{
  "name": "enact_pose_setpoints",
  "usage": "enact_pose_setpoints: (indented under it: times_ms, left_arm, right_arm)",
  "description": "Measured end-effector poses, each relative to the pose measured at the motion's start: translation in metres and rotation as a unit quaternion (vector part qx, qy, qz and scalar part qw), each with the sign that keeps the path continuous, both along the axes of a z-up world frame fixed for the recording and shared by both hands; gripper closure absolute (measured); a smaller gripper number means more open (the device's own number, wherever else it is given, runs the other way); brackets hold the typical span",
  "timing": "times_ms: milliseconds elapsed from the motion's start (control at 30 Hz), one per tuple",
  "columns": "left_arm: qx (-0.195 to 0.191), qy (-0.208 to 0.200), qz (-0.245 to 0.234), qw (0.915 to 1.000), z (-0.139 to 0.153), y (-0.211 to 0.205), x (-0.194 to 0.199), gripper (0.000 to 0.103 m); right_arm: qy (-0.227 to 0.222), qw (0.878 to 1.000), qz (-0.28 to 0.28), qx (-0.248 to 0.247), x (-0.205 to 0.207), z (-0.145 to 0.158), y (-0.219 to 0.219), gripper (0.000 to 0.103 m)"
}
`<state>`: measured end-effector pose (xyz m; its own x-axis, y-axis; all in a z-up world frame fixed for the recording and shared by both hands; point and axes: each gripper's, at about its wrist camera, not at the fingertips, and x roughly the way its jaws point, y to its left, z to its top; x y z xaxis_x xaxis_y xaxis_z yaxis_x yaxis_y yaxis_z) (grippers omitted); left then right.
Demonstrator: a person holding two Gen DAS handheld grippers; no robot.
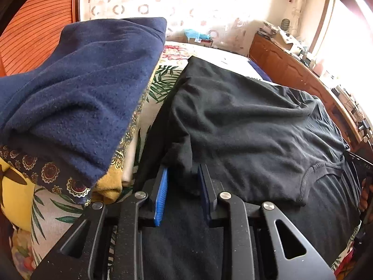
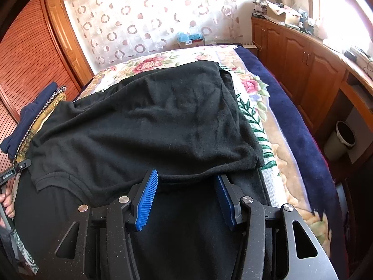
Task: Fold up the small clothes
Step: 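Grasp the folded shirt edge with both grippers, then lift and fold the shirt over again, then open both grippers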
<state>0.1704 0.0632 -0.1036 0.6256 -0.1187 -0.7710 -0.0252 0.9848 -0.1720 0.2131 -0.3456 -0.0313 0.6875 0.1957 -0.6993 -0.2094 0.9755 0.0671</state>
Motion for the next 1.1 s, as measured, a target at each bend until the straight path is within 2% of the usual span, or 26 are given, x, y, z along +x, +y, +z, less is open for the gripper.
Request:
enact_pose_setpoints:
  times_ms: [67,133,200,300,400,700,900,1100]
  left_arm:
    - [0.0,-0.002,-0.003,1.0,0.001,-0.002,0.001,0.076]
    - [0.004,-0.006,-0.007,0.9999,0.001,-0.004,-0.001,0.095]
    - [0.009,-0.012,-0.001,0.9999,0.002,-0.005,-0.004,0.098]
    - [-0.004,-0.032,0.001,0.9995,0.01,-0.005,-0.011,0.098]
    - [-0.014,-0.057,0.0,0.9983,0.023,-0.007,-0.019,0.099]
    - [-0.03,-0.134,-0.02,0.9904,0.074,-0.018,-0.053,0.099]
    - [-0.051,-0.148,-0.026,0.9873,0.084,-0.01,-0.089,0.099]
    - [-0.056,-0.137,-0.03,0.9885,0.079,-0.003,-0.123,0.099]
  right_arm:
    - [-0.002,1.0,0.001,-0.017,0.004,0.0,0.005,0.051]
    - [-0.006,1.0,-0.001,-0.031,0.008,-0.001,0.007,0.052]
    - [-0.013,0.999,-0.004,-0.049,0.009,-0.003,0.012,0.078]
    - [-0.026,0.997,0.008,-0.067,0.006,-0.005,0.02,0.096]
    - [-0.054,0.996,0.015,-0.075,-0.002,0.0,0.024,0.098]
    - [-0.141,0.988,0.026,-0.054,-0.043,0.039,0.025,0.1]
    - [-0.171,0.984,0.034,-0.031,-0.079,0.059,0.012,0.1]
    - [-0.166,0.984,0.054,-0.018,-0.123,0.051,-0.005,0.1]
